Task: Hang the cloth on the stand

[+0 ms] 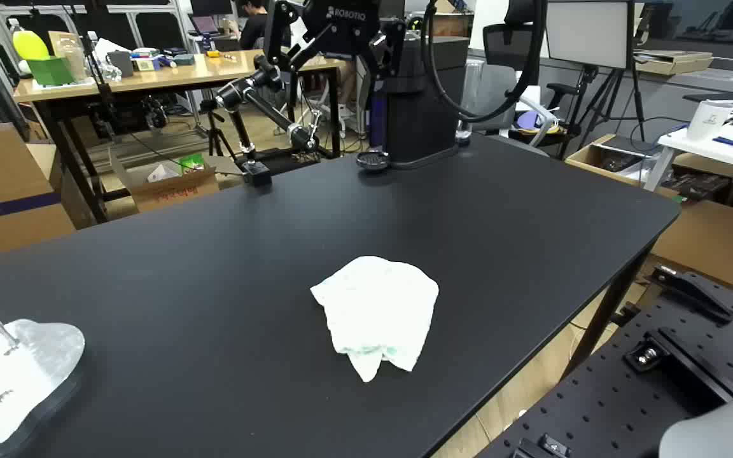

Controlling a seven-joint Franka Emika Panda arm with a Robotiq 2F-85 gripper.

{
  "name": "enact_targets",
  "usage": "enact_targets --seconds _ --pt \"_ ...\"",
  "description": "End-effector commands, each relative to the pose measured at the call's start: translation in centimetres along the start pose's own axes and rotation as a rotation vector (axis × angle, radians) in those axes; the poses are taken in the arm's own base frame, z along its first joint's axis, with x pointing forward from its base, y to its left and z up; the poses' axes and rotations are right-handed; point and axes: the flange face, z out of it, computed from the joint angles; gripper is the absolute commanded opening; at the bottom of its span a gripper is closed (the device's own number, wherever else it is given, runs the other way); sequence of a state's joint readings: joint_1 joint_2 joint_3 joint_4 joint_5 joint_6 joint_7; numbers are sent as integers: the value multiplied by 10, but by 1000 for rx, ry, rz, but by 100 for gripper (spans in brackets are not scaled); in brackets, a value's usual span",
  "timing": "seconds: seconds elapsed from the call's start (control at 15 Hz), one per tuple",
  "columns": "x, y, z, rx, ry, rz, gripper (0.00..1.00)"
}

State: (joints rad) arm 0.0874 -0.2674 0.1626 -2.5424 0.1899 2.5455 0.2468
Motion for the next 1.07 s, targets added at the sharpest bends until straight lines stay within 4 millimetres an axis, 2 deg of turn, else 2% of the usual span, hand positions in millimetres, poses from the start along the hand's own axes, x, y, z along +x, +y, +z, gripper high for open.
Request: enact_targets --seconds 0.0,0.67,0.8,1.0 --pt "0 0 0 0 -1 0 100" --pt "0 0 0 0 -1 0 100" --pt "-5 0 10 -9 -20 -54 100" --pt "-18 10 37 -48 -63 -148 100"
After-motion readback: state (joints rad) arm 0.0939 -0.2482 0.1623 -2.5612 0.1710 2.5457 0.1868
